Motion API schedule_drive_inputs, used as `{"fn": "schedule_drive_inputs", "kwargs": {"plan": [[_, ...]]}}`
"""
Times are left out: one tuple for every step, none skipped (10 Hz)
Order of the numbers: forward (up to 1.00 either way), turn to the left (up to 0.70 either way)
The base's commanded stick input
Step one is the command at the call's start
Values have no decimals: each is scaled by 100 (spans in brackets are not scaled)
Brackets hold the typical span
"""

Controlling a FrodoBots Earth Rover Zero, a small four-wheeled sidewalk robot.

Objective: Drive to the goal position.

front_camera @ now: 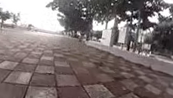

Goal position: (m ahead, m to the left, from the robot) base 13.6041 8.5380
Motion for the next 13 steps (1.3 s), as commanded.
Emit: {"fn": "schedule_drive_inputs", "kwargs": {"plan": [[70, 0], [70, 0], [70, 0], [70, 0], [70, 0], [70, 0], [70, 0], [70, 0], [70, 0], [70, 0], [70, 0], [70, 0], [70, 0]]}}
